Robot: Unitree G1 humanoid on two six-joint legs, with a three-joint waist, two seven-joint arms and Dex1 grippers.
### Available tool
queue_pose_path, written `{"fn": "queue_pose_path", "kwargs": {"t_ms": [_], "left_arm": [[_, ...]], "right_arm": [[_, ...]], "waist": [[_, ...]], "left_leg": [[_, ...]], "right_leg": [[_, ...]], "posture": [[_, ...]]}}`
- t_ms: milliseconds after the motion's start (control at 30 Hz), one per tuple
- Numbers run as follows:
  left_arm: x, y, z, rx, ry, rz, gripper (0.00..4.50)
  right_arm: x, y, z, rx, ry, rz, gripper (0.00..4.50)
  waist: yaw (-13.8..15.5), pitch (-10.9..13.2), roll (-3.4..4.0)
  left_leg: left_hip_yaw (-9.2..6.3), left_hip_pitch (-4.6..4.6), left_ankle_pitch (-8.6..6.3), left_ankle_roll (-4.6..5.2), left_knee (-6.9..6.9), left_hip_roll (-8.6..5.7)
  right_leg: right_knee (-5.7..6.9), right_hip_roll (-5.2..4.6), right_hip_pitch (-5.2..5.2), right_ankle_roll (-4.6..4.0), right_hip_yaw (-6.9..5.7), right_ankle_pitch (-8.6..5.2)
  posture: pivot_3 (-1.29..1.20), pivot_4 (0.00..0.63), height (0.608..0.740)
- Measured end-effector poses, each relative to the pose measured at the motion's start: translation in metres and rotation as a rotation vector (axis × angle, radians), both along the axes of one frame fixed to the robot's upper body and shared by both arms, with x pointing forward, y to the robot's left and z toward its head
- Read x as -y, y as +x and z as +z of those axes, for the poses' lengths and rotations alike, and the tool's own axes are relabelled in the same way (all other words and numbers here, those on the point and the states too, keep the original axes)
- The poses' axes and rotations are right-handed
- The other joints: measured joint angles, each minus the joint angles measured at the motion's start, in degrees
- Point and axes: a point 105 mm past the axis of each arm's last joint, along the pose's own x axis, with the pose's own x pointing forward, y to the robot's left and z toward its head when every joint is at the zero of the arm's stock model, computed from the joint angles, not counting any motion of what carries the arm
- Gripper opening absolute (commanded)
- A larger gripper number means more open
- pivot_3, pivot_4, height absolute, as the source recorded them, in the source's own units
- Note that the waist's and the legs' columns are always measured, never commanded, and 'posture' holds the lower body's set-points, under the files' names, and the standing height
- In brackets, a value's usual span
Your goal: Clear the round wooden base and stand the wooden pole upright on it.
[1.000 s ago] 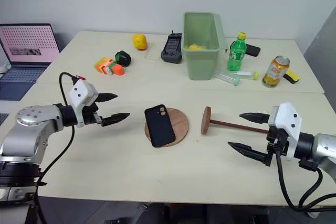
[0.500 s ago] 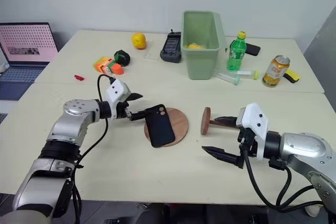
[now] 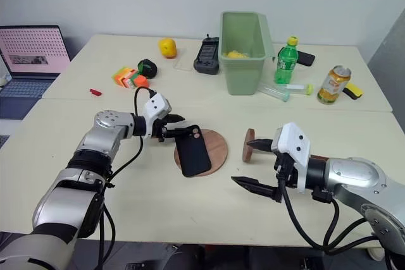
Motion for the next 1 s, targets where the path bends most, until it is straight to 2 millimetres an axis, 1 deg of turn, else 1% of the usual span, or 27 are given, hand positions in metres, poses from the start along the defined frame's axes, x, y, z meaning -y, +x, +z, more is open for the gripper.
{"fn": "queue_pose_path", "kwargs": {"t_ms": [100,267,533,667,733,767,833,867,900,933,1000], "left_arm": [[0.000,0.000,0.000,0.000,0.005,-0.007,1.23],[0.000,-0.001,-0.001,-0.015,0.007,-0.020,0.04],[0.000,-0.003,-0.001,-0.023,0.000,-0.033,0.04],[-0.006,-0.004,0.005,-0.015,-0.040,-0.018,0.04],[-0.022,-0.004,0.012,-0.007,-0.071,0.041,0.04],[-0.035,-0.002,0.019,0.010,-0.083,0.093,0.04],[-0.049,-0.002,0.028,0.034,-0.115,0.153,0.04],[-0.061,-0.001,0.033,0.051,-0.144,0.210,0.04],[-0.077,-0.002,0.036,0.062,-0.179,0.286,0.04],[-0.101,-0.005,0.038,0.075,-0.217,0.395,0.04],[-0.136,-0.013,0.037,0.092,-0.258,0.555,0.04]], "right_arm": [[0.001,0.002,-0.001,0.006,-0.006,-0.017,4.50],[0.002,0.003,-0.001,0.017,-0.015,-0.027,4.50],[0.001,0.004,-0.003,0.012,-0.014,-0.021,4.50],[0.002,0.006,-0.001,0.013,-0.015,-0.016,4.50],[0.002,0.006,-0.001,0.017,-0.017,-0.010,4.50],[0.002,0.006,0.000,0.018,-0.020,-0.006,4.50],[0.001,0.005,0.000,0.019,-0.023,0.002,4.50],[0.001,0.005,0.001,0.024,-0.025,0.007,4.50],[0.000,0.006,0.003,0.036,-0.025,0.012,4.50],[0.000,0.007,0.006,0.051,-0.028,0.017,4.50],[-0.001,0.009,0.009,0.065,-0.027,0.024,4.50]], "waist": [[0.0,0.0,0.00],[0.0,0.0,0.00],[0.0,0.0,0.00],[-0.1,0.0,0.00],[-0.2,0.0,0.00],[-0.4,0.0,0.00],[-0.4,0.0,0.01],[-0.4,0.0,0.00],[-0.5,0.0,0.01],[-0.8,0.0,0.01],[-1.0,0.0,0.00]], "left_leg": [[0.00,0.00,0.00,0.00,0.01,0.00],[0.00,0.00,0.00,0.00,0.01,0.00],[-0.01,0.00,0.00,0.00,0.01,0.00],[-0.02,-0.02,0.00,-0.01,0.01,0.03],[-0.06,-0.03,0.00,0.00,0.00,0.09],[-0.08,-0.02,0.00,0.00,0.00,0.11],[-0.10,-0.01,0.00,0.00,-0.01,0.12],[-0.12,-0.01,0.00,0.00,-0.01,0.13],[-0.12,0.00,0.00,0.00,-0.01,0.14],[-0.12,0.01,0.00,0.00,-0.01,0.16],[-0.19,0.01,0.00,-0.01,-0.02,0.18]], "right_leg": [[0.01,0.00,0.00,0.00,0.00,0.00],[0.01,0.00,-0.01,0.00,-0.01,0.00],[0.02,0.00,-0.03,0.00,-0.01,0.00],[0.05,0.00,-0.10,0.00,0.01,0.00],[0.08,0.00,-0.16,0.00,0.04,0.00],[0.09,0.00,-0.16,-0.01,0.05,0.00],[0.09,-0.01,-0.17,0.00,0.05,0.00],[0.08,-0.02,-0.17,0.00,0.05,0.00],[0.09,-0.06,-0.17,0.00,0.09,0.00],[0.09,-0.08,-0.19,-0.01,0.10,0.00],[0.09,-0.10,-0.19,0.00,0.09,0.00]], "posture": [[0.00,0.150,0.740],[0.00,0.150,0.740],[0.00,0.150,0.740],[0.00,0.150,0.740],[0.00,0.150,0.740],[0.00,0.150,0.740],[0.00,0.150,0.740],[0.00,0.150,0.740],[0.00,0.150,0.740],[0.00,0.150,0.740],[0.00,0.150,0.740]]}}
